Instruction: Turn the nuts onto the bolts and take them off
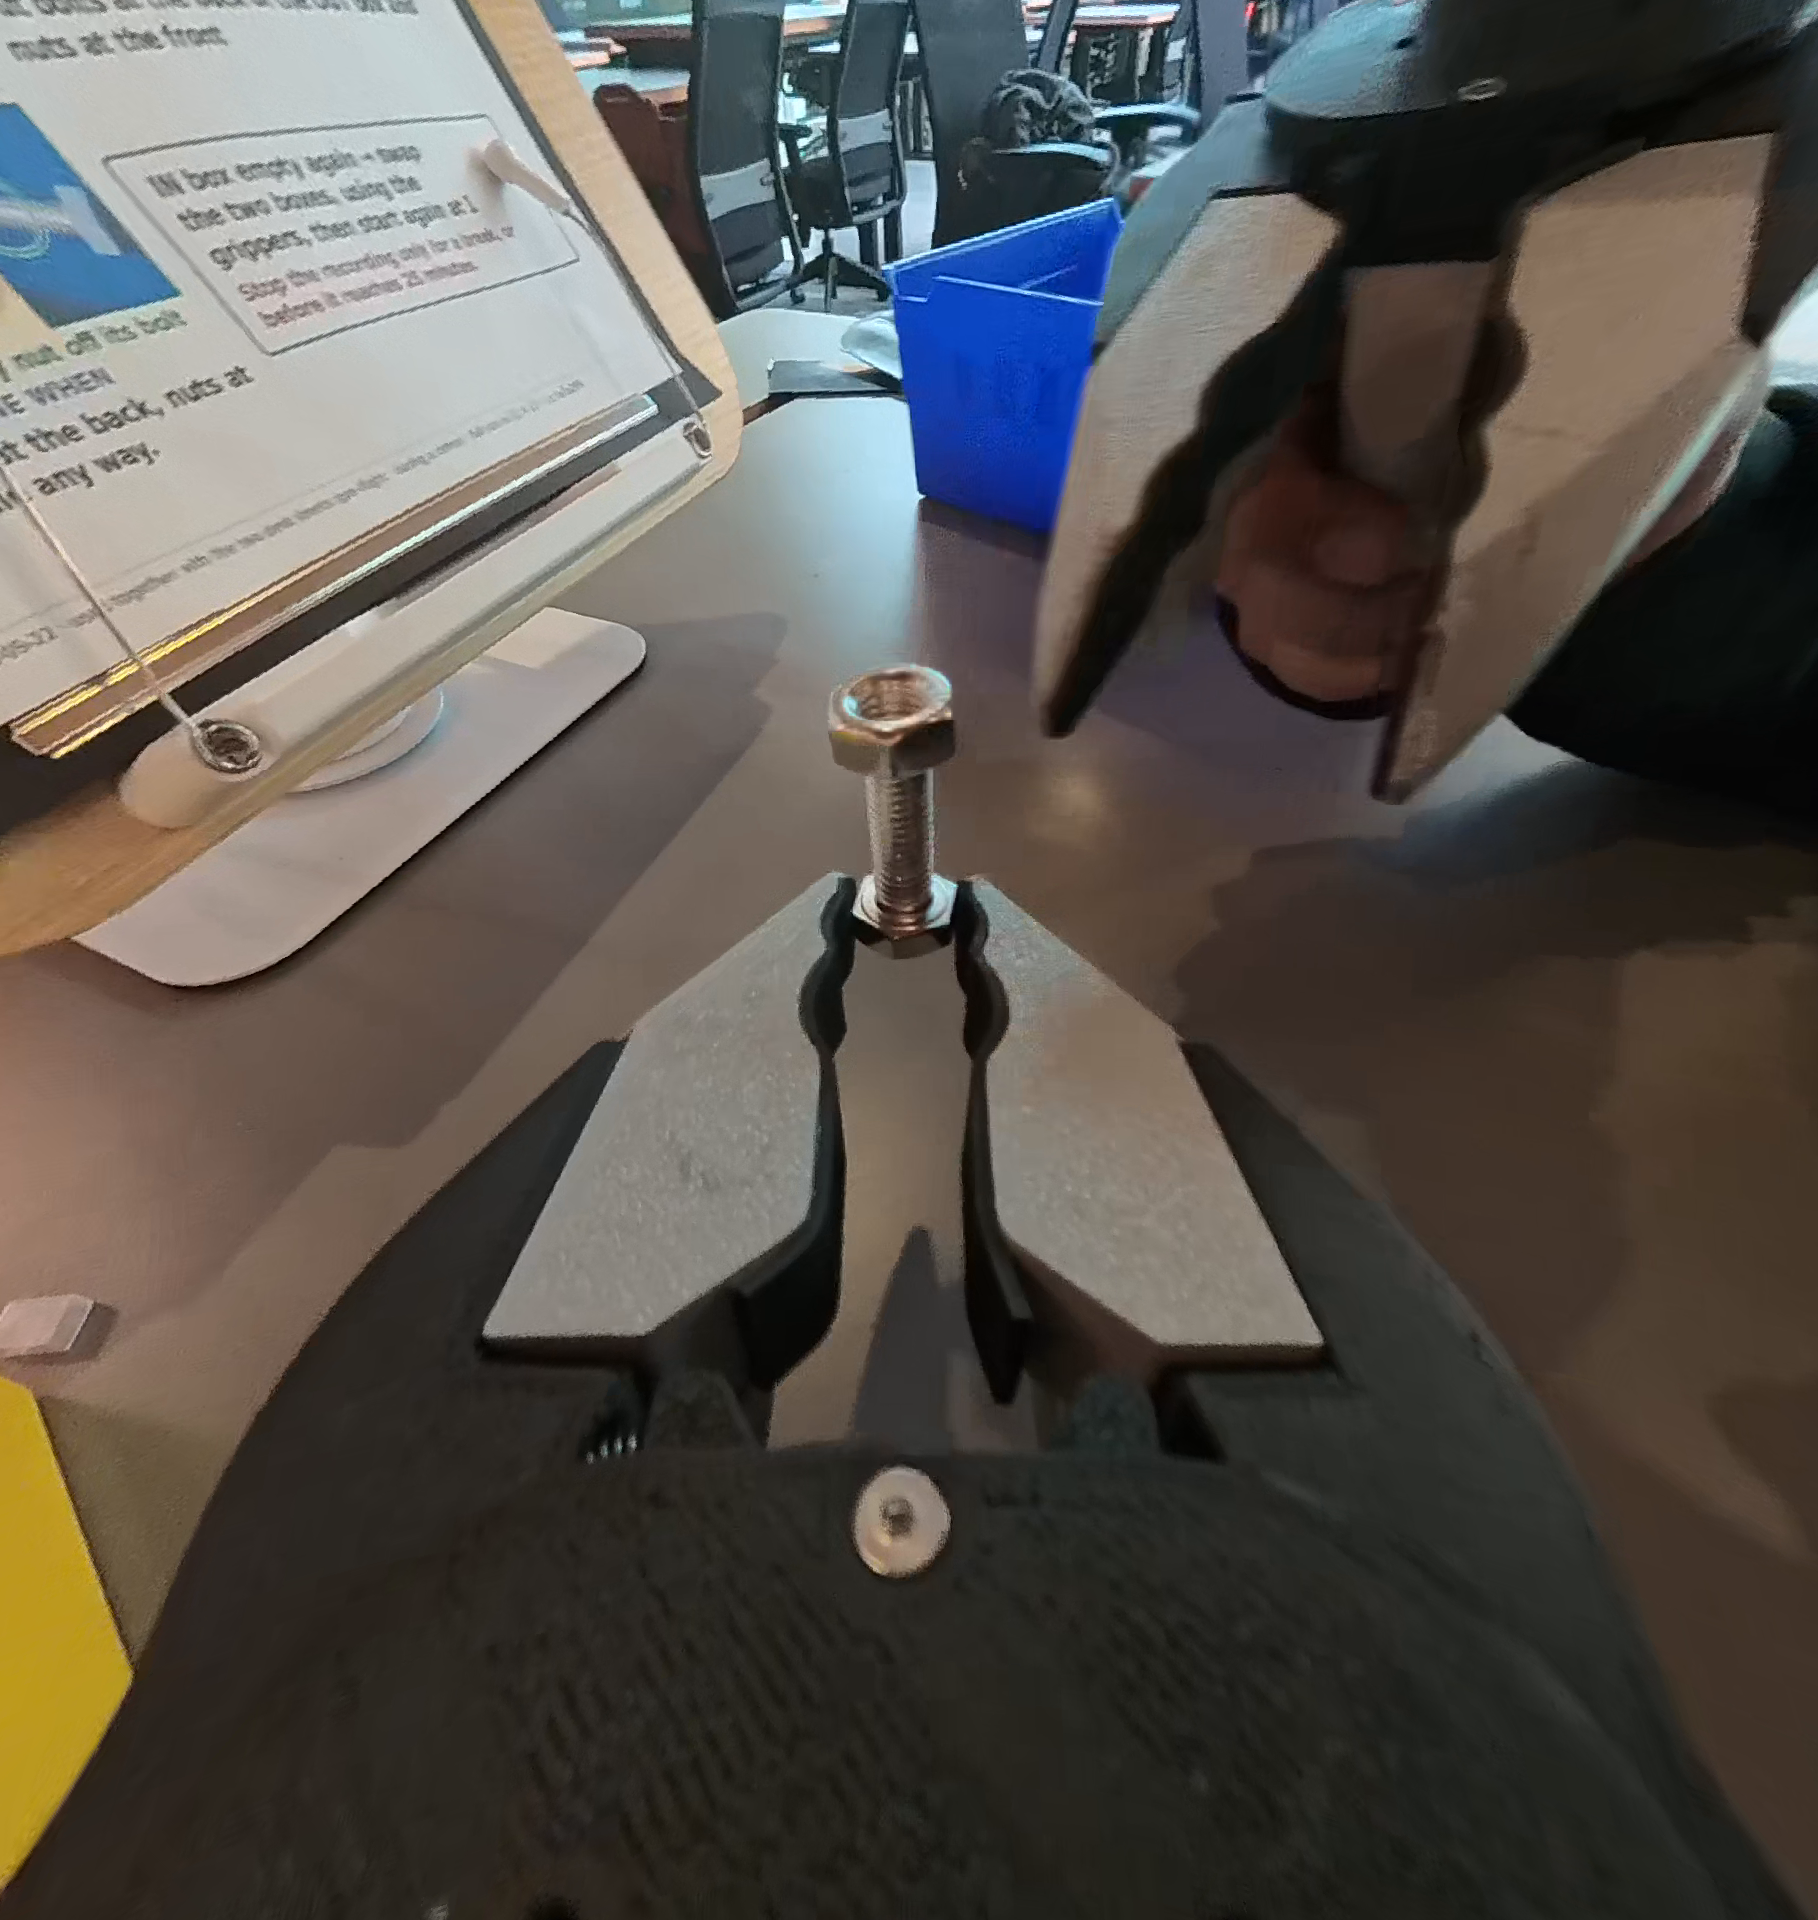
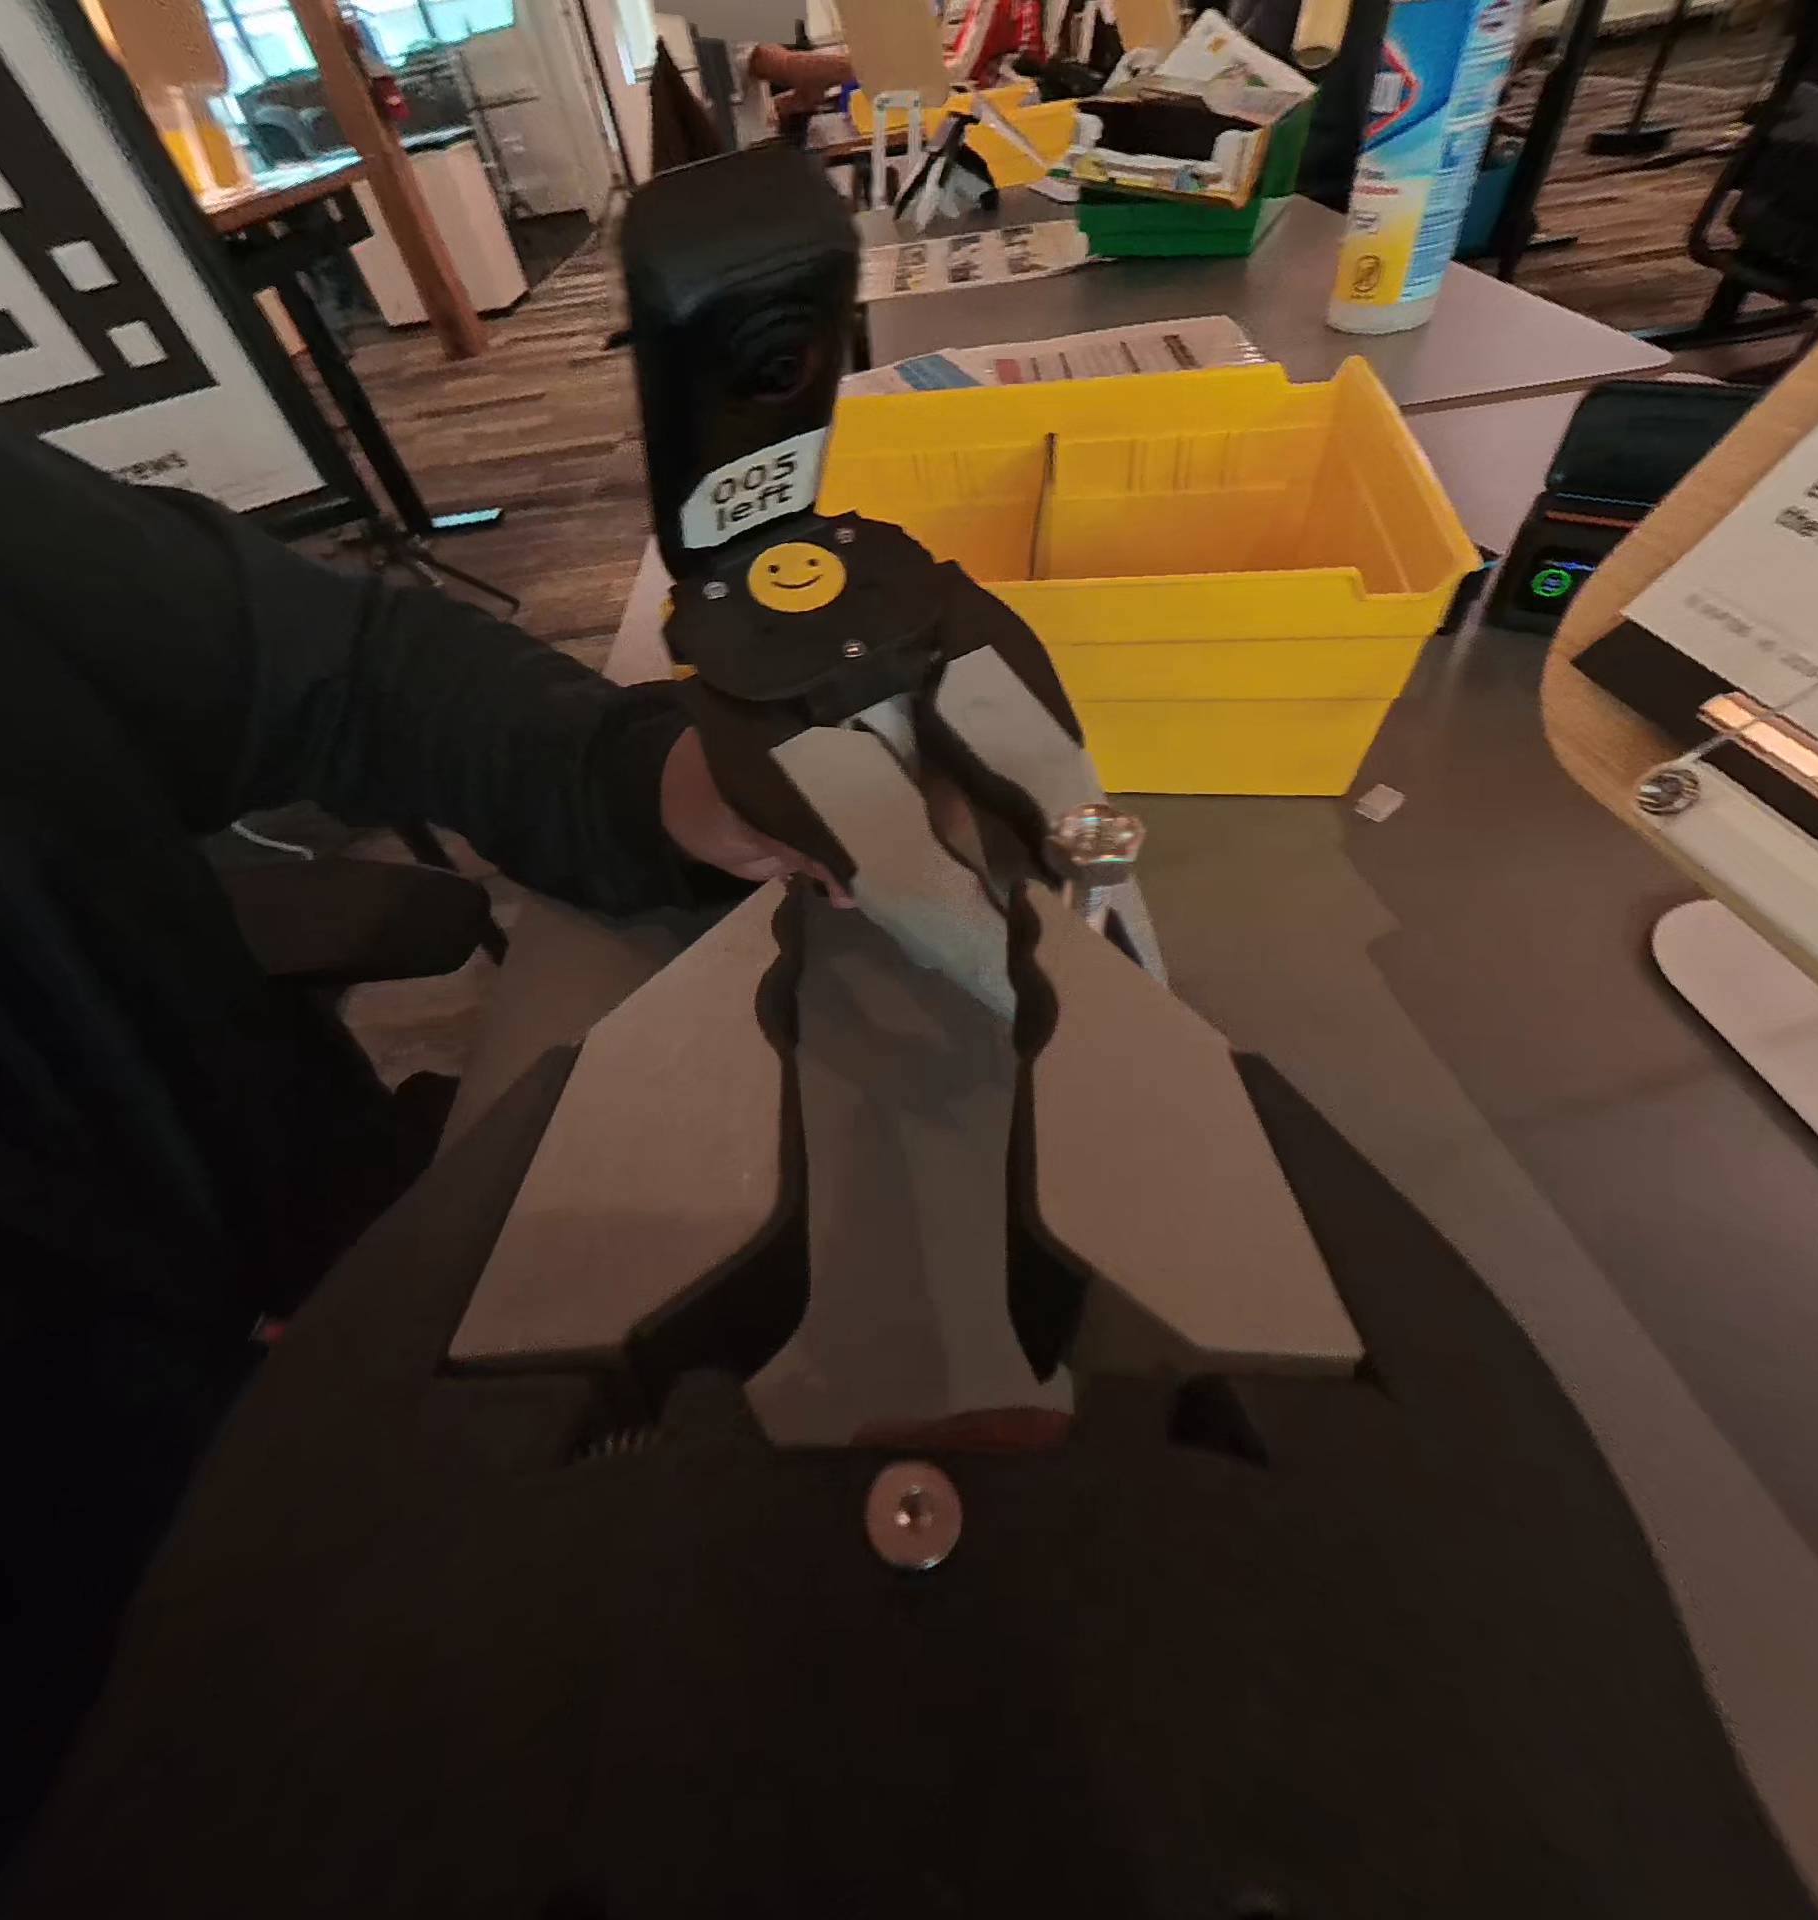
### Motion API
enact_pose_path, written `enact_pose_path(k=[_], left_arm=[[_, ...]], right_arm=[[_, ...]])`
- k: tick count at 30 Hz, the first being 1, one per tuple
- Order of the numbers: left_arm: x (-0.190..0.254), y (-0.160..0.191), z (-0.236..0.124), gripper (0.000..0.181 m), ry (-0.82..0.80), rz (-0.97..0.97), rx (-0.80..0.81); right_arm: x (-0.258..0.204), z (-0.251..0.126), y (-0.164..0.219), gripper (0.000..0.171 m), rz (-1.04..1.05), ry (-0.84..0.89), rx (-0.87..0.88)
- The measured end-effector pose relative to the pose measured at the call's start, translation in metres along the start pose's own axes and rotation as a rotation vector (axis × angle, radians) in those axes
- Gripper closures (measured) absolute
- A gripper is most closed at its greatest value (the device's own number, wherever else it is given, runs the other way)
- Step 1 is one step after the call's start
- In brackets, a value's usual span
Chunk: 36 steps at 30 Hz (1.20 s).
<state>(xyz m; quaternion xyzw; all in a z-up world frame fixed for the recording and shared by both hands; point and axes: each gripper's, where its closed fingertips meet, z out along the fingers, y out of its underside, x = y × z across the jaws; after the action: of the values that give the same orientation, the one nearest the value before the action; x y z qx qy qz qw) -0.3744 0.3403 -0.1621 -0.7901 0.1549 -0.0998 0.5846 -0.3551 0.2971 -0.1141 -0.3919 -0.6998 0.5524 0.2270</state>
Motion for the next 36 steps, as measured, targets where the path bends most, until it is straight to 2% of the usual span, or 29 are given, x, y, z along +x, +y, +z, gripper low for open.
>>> enact_pose_path(k=[2,5,9,16,18,24,26,30,36], left_arm=[[-0.004,0.001,-0.001,0.164,-0.011,-0.003,-0.001],[-0.007,0.005,0.000,0.164,-0.018,-0.019,-0.019],[-0.002,0.005,0.002,0.164,0.006,-0.018,-0.021],[-0.004,0.007,0.003,0.164,-0.005,-0.016,-0.028],[-0.008,0.007,0.002,0.164,-0.023,-0.020,-0.032],[0.001,0.006,0.005,0.165,0.032,-0.028,-0.020],[0.008,0.005,0.007,0.164,0.050,-0.004,-0.018],[0.011,0.005,0.007,0.164,0.050,0.019,-0.021],[0.015,0.002,0.007,0.165,0.069,0.030,-0.010]], right_arm=[[0.004,-0.001,0.002,0.134,-0.019,0.032,-0.008],[0.024,-0.002,0.002,0.123,0.005,0.124,0.018],[0.027,0.003,0.002,0.115,0.069,0.102,0.044],[0.013,0.008,0.004,0.115,0.042,0.052,0.011],[0.006,0.004,0.002,0.129,0.020,0.023,0.018],[0.028,-0.001,-0.004,0.113,0.047,0.136,0.062],[0.028,0.001,-0.002,0.117,0.031,0.136,0.053],[0.026,-0.002,0.003,0.142,-0.042,0.130,0.034],[0.030,-0.003,0.001,0.144,0.040,0.083,0.077]])
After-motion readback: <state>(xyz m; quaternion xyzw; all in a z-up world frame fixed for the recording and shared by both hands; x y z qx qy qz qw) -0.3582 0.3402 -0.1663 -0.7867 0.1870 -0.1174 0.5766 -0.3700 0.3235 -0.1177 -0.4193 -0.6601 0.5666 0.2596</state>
